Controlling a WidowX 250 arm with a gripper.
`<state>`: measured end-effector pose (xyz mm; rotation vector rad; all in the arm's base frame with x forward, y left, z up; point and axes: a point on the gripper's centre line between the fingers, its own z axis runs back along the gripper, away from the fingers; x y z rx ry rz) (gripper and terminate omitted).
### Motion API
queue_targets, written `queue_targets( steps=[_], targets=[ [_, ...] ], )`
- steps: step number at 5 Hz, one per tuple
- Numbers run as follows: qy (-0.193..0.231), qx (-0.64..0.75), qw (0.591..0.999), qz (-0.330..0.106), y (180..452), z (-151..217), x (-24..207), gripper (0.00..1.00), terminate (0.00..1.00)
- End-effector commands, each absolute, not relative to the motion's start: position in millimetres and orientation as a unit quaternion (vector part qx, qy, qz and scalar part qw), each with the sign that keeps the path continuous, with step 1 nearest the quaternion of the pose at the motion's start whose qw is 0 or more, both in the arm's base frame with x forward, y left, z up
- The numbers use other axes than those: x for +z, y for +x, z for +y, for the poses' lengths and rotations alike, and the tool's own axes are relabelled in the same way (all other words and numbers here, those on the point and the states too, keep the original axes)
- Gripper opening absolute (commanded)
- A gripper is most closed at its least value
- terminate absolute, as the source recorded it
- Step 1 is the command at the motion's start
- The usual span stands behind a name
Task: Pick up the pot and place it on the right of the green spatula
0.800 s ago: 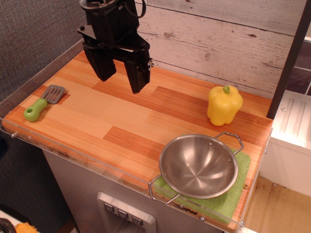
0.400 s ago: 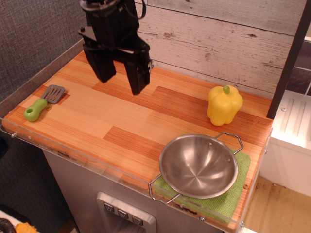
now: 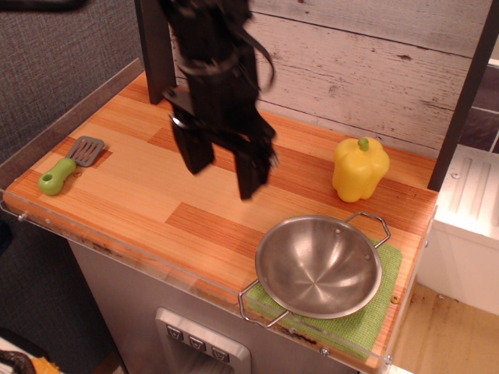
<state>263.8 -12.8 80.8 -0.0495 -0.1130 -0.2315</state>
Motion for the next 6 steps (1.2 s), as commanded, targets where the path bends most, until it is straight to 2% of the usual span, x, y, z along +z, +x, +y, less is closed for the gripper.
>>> queue_targets(
  steps=[1,3,4,6],
  targets=[
    [0.001,-0.15,0.988,-0.036,269,-36,52,1.0,0.0],
    [0.011,-0.157,0.987,-0.012,271,-47,31,1.0,0.0],
    [0.01,-0.154,0.988,-0.013,271,-50,27,0.0,0.0],
    [0.008,-0.155,0.988,-0.014,269,-51,27,0.0,0.0]
  ],
)
